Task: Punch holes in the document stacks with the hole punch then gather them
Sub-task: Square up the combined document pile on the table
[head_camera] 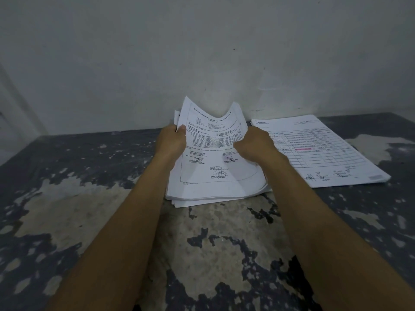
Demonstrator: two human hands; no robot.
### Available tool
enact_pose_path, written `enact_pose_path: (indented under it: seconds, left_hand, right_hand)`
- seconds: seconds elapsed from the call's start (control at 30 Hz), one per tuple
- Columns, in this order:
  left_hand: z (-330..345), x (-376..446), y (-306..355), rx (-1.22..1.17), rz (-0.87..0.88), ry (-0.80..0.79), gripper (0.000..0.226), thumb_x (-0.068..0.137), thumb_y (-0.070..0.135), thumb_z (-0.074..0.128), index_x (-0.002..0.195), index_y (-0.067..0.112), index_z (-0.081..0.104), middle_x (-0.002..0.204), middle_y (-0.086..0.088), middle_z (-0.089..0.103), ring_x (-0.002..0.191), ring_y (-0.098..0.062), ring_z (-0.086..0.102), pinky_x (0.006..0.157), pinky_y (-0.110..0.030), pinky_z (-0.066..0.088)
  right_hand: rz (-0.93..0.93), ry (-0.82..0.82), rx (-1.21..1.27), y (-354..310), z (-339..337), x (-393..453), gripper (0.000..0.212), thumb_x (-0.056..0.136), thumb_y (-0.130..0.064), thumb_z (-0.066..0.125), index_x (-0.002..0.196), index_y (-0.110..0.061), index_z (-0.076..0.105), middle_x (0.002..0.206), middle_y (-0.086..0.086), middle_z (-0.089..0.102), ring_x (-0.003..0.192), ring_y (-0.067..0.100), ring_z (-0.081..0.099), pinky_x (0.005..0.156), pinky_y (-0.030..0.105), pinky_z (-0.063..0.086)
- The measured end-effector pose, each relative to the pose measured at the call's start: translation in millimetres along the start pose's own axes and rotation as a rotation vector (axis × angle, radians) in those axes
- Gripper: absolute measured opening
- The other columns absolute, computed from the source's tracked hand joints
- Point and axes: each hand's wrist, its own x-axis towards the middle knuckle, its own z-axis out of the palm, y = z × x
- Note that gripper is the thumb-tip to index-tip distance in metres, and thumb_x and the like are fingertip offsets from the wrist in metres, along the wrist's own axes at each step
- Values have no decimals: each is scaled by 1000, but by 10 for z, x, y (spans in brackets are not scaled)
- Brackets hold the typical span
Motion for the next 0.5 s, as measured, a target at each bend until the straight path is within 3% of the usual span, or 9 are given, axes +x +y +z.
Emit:
enact_pose_path:
  seconds: [0.07, 0.17, 0.23, 0.3, 0.4, 0.5]
  left_hand:
    - [1, -16, 0, 39, 13, 1, 37, 104, 34, 39, 107, 7, 65, 104, -5, 69, 89, -21, 65, 73, -34, 53]
    - [10, -48, 3, 167, 43, 17, 39, 104, 34, 38, 112, 5, 64, 108, -8, 67, 92, -24, 64, 68, -32, 49]
    - [15, -53, 3, 167, 43, 13, 39, 104, 32, 39, 112, 4, 64, 110, -9, 68, 92, -24, 65, 70, -33, 51]
    - [8, -60, 13, 157, 48, 13, 38, 104, 31, 40, 109, 3, 65, 107, -9, 68, 90, -24, 65, 70, -34, 50]
    - [4, -56, 25, 153, 59, 9, 38, 103, 31, 41, 102, 3, 66, 101, -9, 69, 85, -23, 65, 63, -30, 47]
    - [-1, -45, 18, 129, 52, 14, 38, 103, 31, 43, 95, 2, 66, 97, -10, 69, 84, -25, 65, 63, -29, 44]
  right_hand:
    - [-4, -20, -6, -5, -7, -19, 29, 91, -17, 59, 116, -3, 62, 113, 12, 66, 95, 25, 62, 76, 29, 48]
    - [15, -29, -100, -34, 3, -43, 32, 90, -20, 59, 120, -9, 56, 121, 12, 61, 112, 30, 56, 97, 35, 44]
    - [11, -30, -121, -45, -3, -35, 31, 90, -20, 59, 119, -9, 57, 120, 11, 61, 113, 30, 56, 100, 37, 44]
    - [0, -39, -97, -49, -20, -27, 25, 90, -19, 58, 112, -8, 60, 114, 9, 64, 103, 26, 59, 87, 32, 47]
    - [-21, -45, -84, -41, -55, -29, 22, 89, -18, 58, 109, -8, 62, 106, 6, 65, 85, 20, 56, 67, 25, 41]
    - [-18, -70, -35, -26, -63, -16, 25, 89, -18, 58, 112, -10, 61, 101, 3, 62, 81, 18, 53, 53, 23, 35]
